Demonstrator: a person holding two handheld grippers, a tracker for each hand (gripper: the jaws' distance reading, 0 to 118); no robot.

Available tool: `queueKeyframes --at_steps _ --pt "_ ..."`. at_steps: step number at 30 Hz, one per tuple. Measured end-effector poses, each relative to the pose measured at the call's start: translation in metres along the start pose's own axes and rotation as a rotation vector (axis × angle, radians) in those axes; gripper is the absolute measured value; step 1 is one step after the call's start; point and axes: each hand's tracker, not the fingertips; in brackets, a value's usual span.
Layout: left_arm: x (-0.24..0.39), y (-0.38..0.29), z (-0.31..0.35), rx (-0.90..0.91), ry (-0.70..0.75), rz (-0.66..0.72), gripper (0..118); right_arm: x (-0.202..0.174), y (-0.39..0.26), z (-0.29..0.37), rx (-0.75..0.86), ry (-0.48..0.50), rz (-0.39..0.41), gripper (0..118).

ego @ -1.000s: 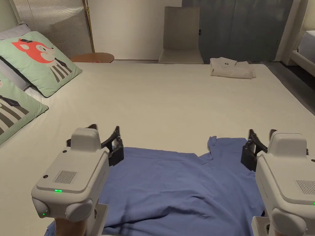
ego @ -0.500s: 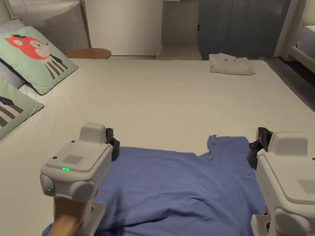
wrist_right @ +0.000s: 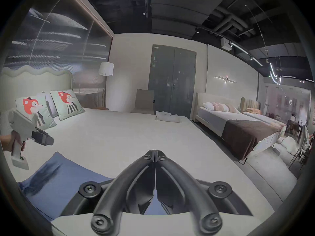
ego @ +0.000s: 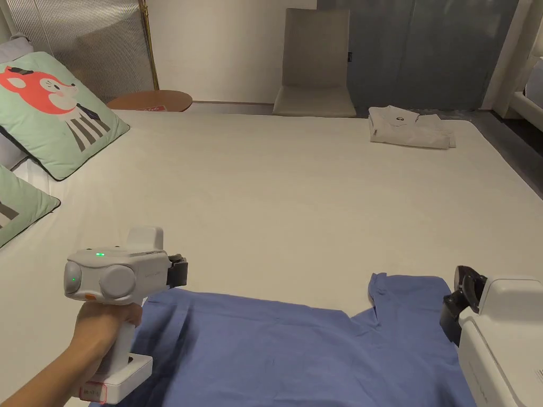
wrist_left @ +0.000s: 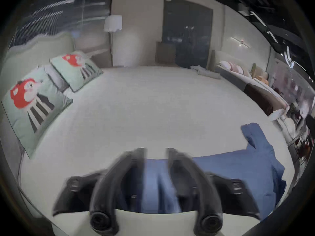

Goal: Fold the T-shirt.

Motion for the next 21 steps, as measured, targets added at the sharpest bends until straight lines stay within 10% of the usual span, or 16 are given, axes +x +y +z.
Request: queueKeyframes --at_steps 3,8,21 --pt "-0.014 0.004 -0.034 -0.101 0.029 -0.004 99 0.003 -0.005 -0.017 -0.028 0.0 0.006 1" --pt "-0.028 -0.002 -0.072 -0.184 0.091 0.01 98 0.002 -0.025 -0.043 -0.072 -0.005 0.012 1" --pt "-0.011 -0.025 -0.083 -0.214 0.089 -0.129 4 0.01 -0.036 -0.066 -0.179 0.015 -0.017 1"
